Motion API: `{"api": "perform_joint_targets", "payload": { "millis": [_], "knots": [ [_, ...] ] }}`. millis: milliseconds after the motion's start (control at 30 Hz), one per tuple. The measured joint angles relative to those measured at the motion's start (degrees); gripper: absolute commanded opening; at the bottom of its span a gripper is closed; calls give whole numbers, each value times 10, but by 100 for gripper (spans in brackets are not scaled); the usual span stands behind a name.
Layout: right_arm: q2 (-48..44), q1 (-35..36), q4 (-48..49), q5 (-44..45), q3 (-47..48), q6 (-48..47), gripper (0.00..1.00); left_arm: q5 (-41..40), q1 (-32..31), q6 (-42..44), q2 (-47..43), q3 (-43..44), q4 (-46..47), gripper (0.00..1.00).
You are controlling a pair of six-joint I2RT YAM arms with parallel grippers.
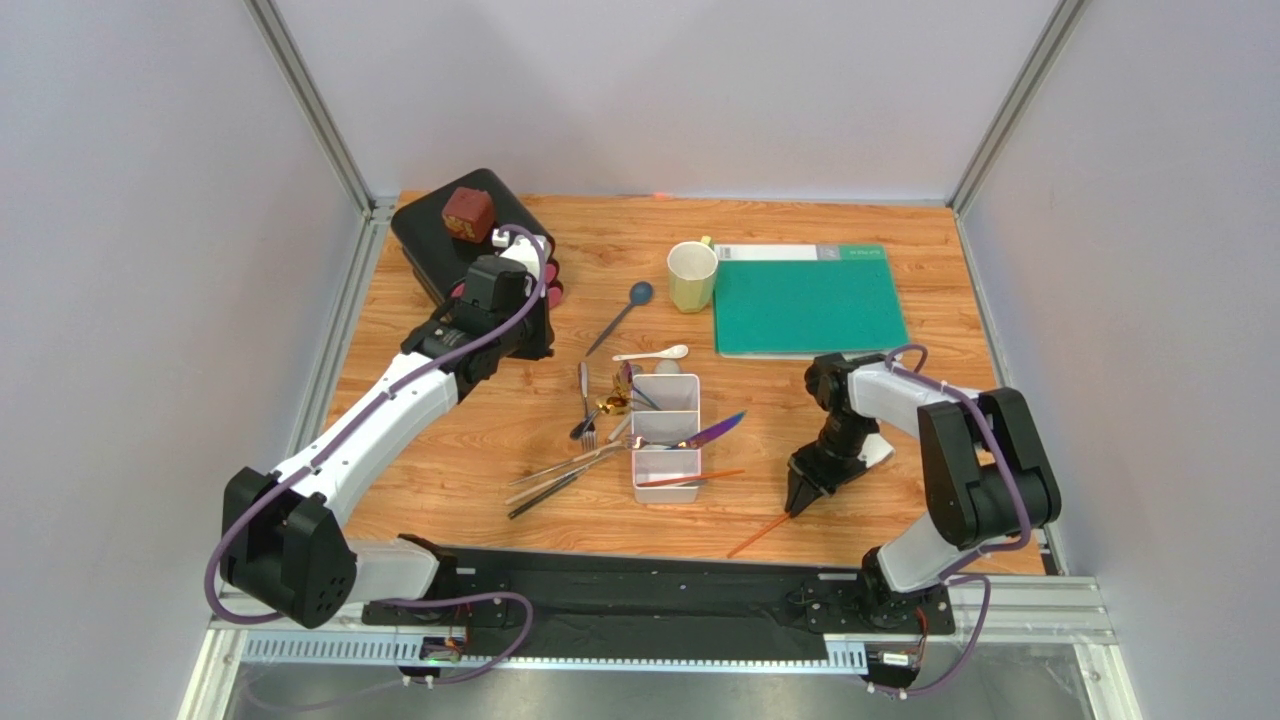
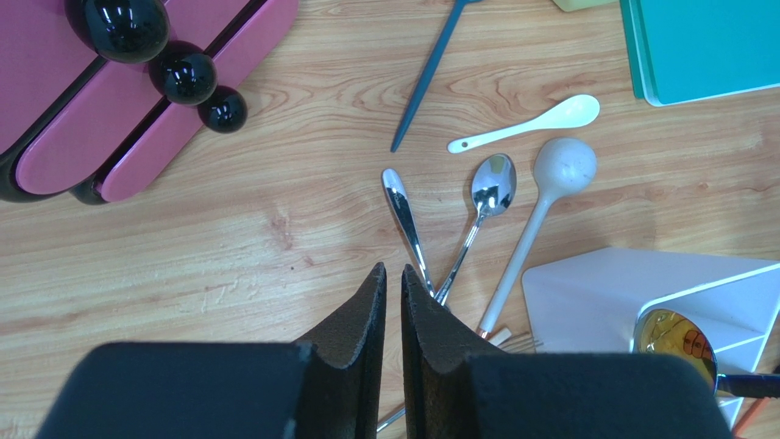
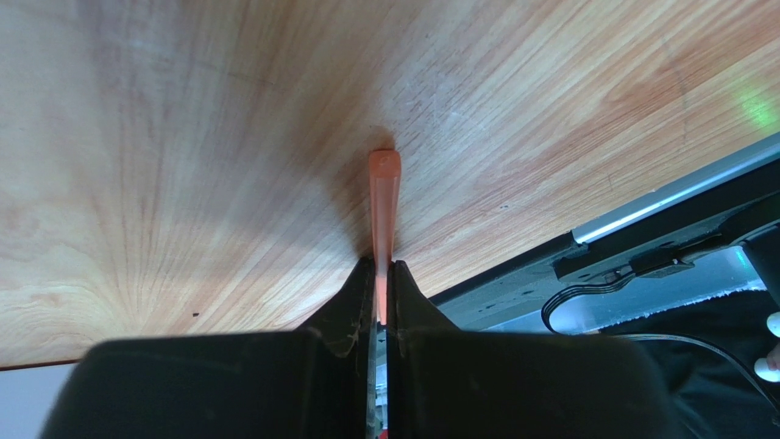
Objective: Sort the eating utensils into containers
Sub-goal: Pick up the chopstick from the center of the board.
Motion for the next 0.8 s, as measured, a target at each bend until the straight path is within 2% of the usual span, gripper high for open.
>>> {"api": "perform_joint_targets", "payload": {
  "millis": [200,300,467,800],
  "knots": [
    [-1,4,-8,11,7,-2,0,1,0,0,0,0,0,16],
    [-11,7,-16,62,25,-9,0,2,0,0,0,-1,0,16],
    [-75,7,-45,133,90,-30,0,2,0,0,0,-1,0,16],
    [-170,19,-134,182,251,-97,0,7,0,0,5,-1,1,16]
  ]
}}
